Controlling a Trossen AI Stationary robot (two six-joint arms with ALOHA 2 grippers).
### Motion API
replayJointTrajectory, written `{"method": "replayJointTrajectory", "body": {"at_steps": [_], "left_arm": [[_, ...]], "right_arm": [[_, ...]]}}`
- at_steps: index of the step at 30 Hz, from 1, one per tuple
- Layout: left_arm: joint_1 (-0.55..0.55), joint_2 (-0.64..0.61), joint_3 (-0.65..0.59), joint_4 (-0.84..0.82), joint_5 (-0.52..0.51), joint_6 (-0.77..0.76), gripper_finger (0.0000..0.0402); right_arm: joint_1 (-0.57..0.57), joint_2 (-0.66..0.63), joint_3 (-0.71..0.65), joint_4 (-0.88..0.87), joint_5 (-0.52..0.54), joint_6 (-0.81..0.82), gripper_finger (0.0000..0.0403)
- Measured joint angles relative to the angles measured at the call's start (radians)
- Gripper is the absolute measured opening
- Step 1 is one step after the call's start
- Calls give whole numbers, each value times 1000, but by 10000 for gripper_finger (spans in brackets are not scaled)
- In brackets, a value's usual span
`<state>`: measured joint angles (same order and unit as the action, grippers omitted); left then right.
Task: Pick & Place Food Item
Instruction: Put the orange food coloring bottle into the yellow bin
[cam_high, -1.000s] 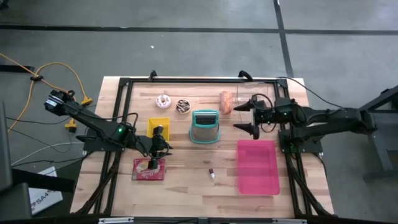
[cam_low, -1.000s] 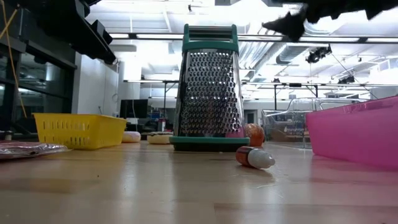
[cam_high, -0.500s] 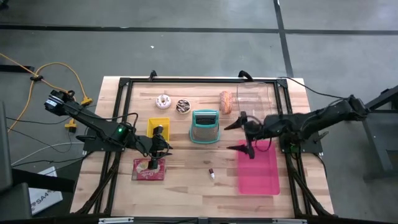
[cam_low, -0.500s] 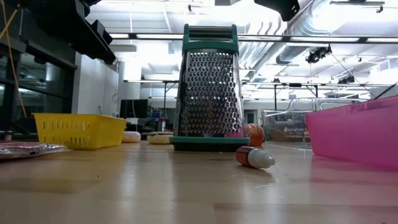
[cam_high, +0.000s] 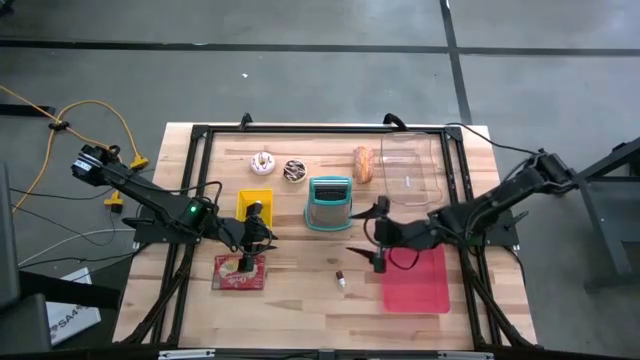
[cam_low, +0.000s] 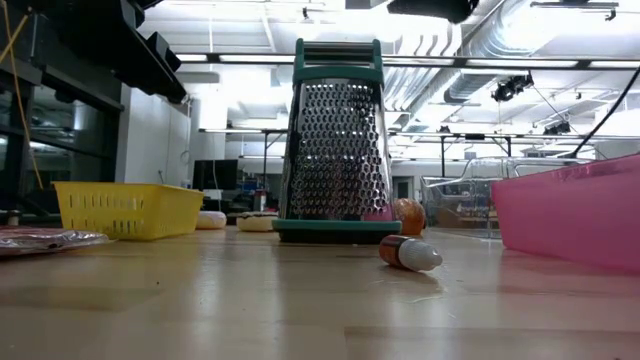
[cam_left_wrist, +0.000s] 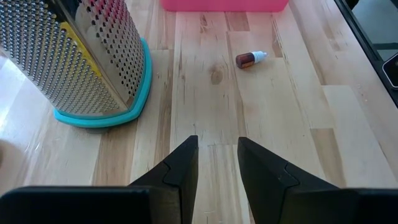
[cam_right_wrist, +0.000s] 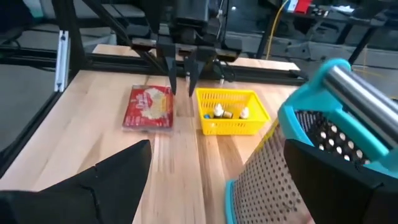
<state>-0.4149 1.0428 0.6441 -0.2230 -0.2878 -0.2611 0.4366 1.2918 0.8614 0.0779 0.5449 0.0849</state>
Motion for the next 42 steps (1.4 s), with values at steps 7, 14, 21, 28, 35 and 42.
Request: {"method": "replayJointTrajectory", "body": {"at_steps": [7, 14, 21, 28, 35, 42], "left_arm": [[0, 0, 0, 0, 0, 0, 108], [0, 0, 0, 0, 0, 0, 108], [0, 0, 0, 0, 0, 0, 108], [0, 0, 0, 0, 0, 0, 108], [0, 0, 0, 0, 0, 0, 108], [0, 0, 0, 2, 0, 0, 108]], "right_arm": [[44, 56, 83, -25, 97, 31, 357], [57, 60, 119, -108, 116, 223, 357], [58, 103, 119, -133, 103, 303, 357], [61, 218, 186, -202, 60, 414, 357], [58, 343, 312, -357, 48, 517, 357], [16, 427, 392, -453, -58, 705, 357]]}}
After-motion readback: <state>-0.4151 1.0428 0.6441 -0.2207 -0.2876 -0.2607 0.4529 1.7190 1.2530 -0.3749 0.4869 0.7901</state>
